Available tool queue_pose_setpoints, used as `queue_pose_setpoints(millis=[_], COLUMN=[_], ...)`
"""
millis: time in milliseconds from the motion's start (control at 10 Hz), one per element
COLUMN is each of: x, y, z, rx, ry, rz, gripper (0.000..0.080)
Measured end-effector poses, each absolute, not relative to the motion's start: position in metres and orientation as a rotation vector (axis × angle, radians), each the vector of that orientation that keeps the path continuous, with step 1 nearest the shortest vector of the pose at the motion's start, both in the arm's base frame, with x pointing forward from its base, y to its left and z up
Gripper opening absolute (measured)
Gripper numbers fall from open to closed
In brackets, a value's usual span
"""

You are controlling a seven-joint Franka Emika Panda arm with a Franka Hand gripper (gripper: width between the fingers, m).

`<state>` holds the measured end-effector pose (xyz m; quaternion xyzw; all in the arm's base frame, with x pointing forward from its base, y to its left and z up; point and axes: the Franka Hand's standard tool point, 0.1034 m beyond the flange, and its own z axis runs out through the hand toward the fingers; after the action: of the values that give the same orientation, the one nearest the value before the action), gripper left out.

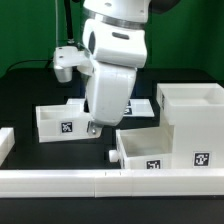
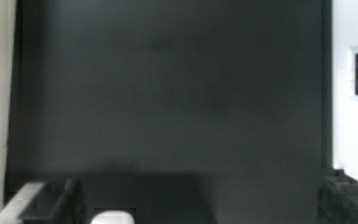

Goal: Assemble drawer

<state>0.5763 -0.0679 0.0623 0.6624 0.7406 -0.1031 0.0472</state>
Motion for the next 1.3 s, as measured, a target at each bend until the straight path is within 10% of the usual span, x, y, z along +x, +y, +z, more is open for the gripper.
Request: queue_pose_setpoints(millis=[1300], x=[0.578], y=[-0.088], z=[0.033], rx=[2.306], ry=[2.444], rz=[0.05], gripper=[0.0649])
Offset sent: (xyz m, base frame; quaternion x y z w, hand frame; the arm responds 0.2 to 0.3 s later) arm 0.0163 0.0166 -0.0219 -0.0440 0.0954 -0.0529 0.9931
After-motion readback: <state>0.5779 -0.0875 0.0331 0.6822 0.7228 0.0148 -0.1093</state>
